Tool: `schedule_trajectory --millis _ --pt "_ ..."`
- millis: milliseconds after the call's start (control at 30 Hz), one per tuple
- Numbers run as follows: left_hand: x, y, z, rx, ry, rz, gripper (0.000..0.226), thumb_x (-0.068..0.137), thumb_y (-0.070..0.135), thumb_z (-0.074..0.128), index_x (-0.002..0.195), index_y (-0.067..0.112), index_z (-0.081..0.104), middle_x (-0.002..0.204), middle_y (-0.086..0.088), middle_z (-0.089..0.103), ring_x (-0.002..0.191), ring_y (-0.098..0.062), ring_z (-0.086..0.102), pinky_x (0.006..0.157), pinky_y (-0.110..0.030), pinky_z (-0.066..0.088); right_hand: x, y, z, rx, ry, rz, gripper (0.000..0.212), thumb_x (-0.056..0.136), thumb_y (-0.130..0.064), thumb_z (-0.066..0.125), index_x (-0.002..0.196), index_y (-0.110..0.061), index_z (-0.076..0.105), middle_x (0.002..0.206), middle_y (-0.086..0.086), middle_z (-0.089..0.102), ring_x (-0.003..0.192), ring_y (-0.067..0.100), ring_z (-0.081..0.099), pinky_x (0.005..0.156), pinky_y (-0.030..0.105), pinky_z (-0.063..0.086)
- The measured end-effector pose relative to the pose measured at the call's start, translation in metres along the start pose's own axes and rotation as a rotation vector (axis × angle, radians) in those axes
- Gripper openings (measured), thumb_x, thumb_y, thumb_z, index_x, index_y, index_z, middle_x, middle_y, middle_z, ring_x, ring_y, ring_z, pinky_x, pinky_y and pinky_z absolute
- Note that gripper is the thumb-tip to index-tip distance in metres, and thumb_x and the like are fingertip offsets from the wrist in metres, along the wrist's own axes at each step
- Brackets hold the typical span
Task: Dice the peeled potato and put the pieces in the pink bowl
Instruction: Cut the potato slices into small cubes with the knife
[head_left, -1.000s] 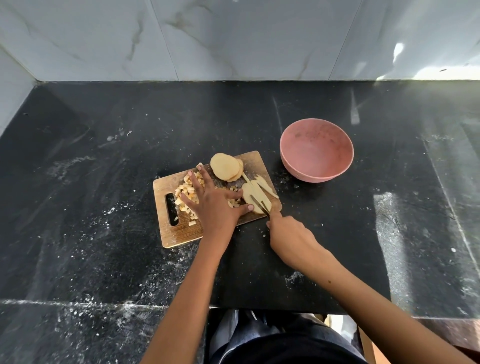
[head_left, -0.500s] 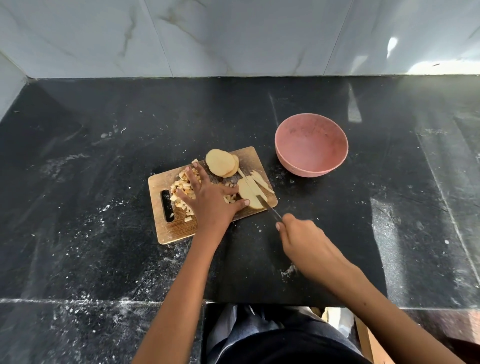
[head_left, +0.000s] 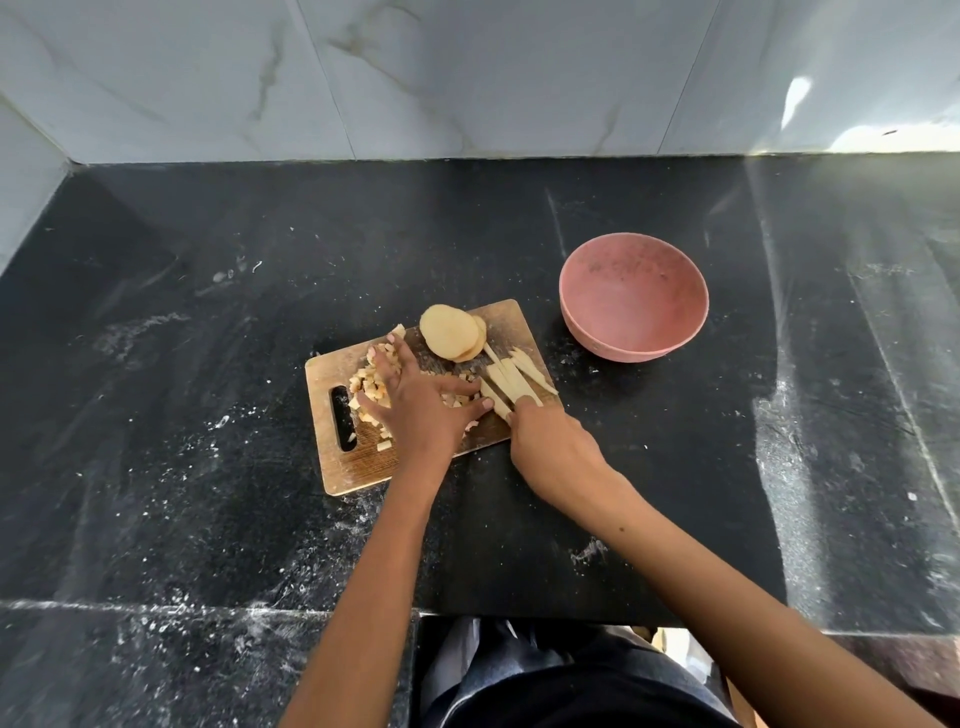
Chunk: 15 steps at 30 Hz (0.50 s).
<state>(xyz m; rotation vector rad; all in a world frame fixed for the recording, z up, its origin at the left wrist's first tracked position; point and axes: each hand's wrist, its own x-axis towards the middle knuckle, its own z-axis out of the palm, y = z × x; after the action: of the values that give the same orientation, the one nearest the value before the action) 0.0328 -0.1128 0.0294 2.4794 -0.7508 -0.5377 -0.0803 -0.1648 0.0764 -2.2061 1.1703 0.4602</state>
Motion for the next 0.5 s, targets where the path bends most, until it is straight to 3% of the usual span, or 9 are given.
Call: schedule_trajectory --millis 200,500 --pt "-0.0029 -0.0042 0.0022 -0.028 0.036 0.022 0.02 0.072 0.041 0.079 0.09 0.033 0.074 0.161 0.0 -0.003 0.146 -0.02 -0.019 0.108 -0.054 -0.022 -0.0002 -0.0074 0.0068 -0.031 0.031 0.031 0.025 0.1 -0.014 0.04 0.125 -0.01 0.043 0.117 0.013 0.055 0.101 0.027 0.058 0.068 0.032 0.039" --pt "-0.0064 -0.0027 0.0072 -0.13 0.051 0.026 0.011 0.073 0.034 0.081 0.08 0.031 0.072 0.161 0.001 -0.002 0.144 -0.014 -0.022 0.105 -0.052 -0.027 -0.0041 -0.0013 0.0096 -0.047 0.036 0.029 0.025 0.098 -0.008 0.036 0.123 -0.007 0.04 0.116 0.015 0.057 0.103 0.031 0.058 0.068 0.035 0.039"
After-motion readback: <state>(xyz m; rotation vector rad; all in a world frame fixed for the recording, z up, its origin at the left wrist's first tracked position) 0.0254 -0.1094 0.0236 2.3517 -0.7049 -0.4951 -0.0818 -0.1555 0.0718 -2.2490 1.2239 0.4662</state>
